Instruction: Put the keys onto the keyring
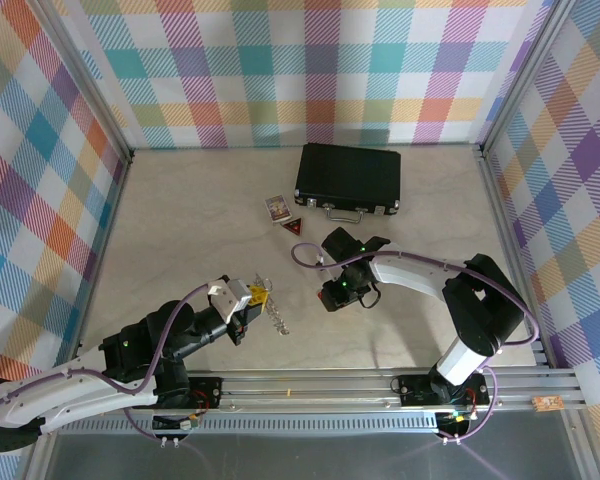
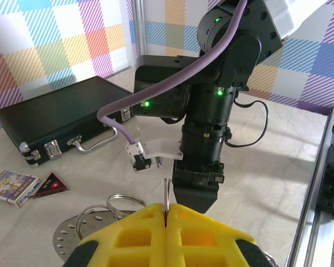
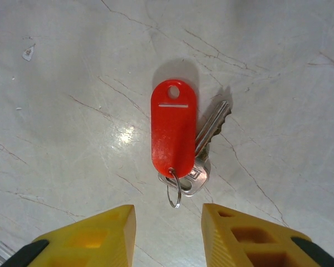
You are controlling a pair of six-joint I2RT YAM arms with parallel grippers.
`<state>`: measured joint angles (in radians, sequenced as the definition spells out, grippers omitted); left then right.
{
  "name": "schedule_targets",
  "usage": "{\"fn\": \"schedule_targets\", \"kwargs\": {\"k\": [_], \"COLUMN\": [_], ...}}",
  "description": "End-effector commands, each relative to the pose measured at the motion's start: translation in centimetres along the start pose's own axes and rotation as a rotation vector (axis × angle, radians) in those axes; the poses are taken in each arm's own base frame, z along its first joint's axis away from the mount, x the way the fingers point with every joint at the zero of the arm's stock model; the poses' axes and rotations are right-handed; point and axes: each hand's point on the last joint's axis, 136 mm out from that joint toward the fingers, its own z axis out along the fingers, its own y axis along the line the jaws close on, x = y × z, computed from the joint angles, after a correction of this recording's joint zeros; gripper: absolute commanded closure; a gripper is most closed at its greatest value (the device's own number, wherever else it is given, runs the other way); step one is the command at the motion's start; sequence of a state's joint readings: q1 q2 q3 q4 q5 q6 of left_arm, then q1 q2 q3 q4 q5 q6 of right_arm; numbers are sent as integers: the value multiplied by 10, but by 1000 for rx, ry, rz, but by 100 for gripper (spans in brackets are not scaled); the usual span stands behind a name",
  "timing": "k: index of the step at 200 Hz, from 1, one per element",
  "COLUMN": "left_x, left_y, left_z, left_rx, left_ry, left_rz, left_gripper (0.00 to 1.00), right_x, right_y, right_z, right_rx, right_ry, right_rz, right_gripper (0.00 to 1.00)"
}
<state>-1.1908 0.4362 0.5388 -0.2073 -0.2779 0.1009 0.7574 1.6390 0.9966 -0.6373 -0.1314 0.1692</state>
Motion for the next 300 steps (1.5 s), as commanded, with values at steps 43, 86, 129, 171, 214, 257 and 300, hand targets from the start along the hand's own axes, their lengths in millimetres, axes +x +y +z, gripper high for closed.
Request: {"fn": "schedule_targets", "kwargs": {"k": [43, 86, 129, 171, 214, 257, 300], "left_x": [-14, -14, -13, -13, -13, -13, -12], "left_y": [-2, -3, -3, -3, -3, -2, -2], "left_z": [-4, -4, -4, -3, -3, -3, -3], "left_rx": [15, 22, 24, 20, 18, 17, 14], "left_ry": [-67, -66, -63, -63, -59, -60, -59], "left_rz": [-15, -14, -12, -12, -11, -13, -12], "left_gripper": [100, 100, 100, 100, 100, 100, 100], "right_x": [-1, -4, -5, -5, -5, -4, -5], "right_y": [-4, -7, -3, -2, -2, -2, -2], "right_z": [1, 6, 10, 14, 17, 17, 18], "right_rx": [-3, -20, -69, -82, -82, -85, -86], "right_ry": [14, 20, 23, 33, 41, 42, 42], "right_rz": [36, 45, 57, 58, 50, 50, 49], "right_gripper": [66, 70, 73, 77, 78, 83, 86]}}
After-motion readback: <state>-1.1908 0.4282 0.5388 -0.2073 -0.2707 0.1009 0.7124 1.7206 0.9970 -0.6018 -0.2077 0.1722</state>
